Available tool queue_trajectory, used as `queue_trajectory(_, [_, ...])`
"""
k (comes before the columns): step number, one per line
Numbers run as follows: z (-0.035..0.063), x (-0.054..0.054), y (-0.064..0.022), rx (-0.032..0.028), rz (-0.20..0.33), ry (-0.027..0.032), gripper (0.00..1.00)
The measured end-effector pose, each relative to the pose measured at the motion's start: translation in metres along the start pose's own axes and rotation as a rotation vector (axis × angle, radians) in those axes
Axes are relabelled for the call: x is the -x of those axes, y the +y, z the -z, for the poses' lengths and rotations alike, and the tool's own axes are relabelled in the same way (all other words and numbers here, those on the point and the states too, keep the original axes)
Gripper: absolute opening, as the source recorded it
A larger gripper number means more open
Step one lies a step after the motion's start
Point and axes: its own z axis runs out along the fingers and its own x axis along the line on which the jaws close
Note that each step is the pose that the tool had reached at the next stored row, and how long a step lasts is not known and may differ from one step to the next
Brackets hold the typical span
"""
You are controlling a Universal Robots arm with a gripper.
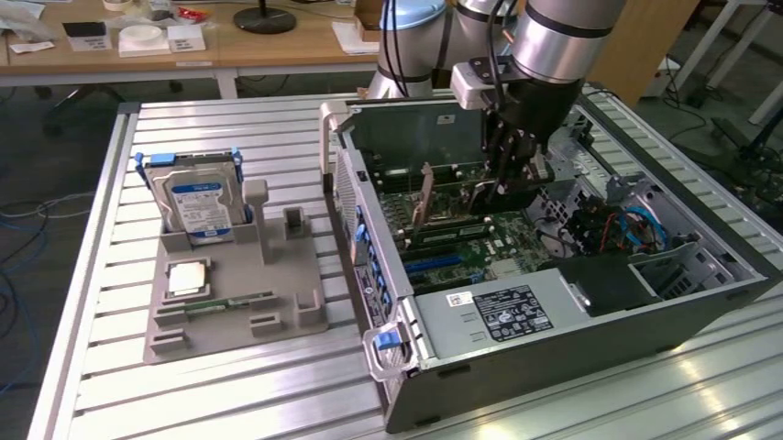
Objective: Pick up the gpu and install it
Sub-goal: 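Insert the gpu into the slot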
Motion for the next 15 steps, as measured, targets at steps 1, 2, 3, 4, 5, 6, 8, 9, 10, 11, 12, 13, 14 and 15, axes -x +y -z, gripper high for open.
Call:
queue_trajectory(1, [0.0,0.0,0.0,0.0,0.0,0.0001,0.27])
queue_trajectory(2, [0.0,0.0,0.0,0.0,0.0,0.0001,0.27])
queue_trajectory(3, [-0.0001,0.0,0.0,0.0,0.0,-0.0001,0.27])
queue_trajectory(4, [-0.0001,0.0,0.0004,0.0,0.0,-0.0001,0.27])
queue_trajectory(5, [-0.0002,0.0,0.0013,-0.0001,0.0,-0.0002,0.27])
queue_trajectory(6, [-0.0003,0.0,0.002,-0.0001,0.0,-0.0002,0.27])
queue_trajectory(8, [-0.0002,-0.0001,0.0021,-0.0001,0.0,-0.0001,0.27])
queue_trajectory(9, [-0.0002,-0.0001,0.0021,-0.0001,0.0,-0.0002,0.27])
queue_trajectory(10, [-0.0002,-0.0001,0.0021,-0.0001,0.0,-0.0001,0.27])
queue_trajectory(11, [-0.0002,-0.0001,0.0021,0.0,0.0,-0.0001,0.27])
queue_trajectory(12, [-0.0002,-0.0001,0.0021,0.0,0.0,-0.0001,0.27])
queue_trajectory(13, [-0.0002,-0.0001,0.0021,0.0,0.0,-0.0001,0.27])
queue_trajectory(14, [-0.0002,-0.0001,0.0021,-0.0001,0.0,-0.0001,0.27])
queue_trajectory(15, [-0.0002,-0.0001,0.0021,0.0,0.0,-0.0002,0.27])
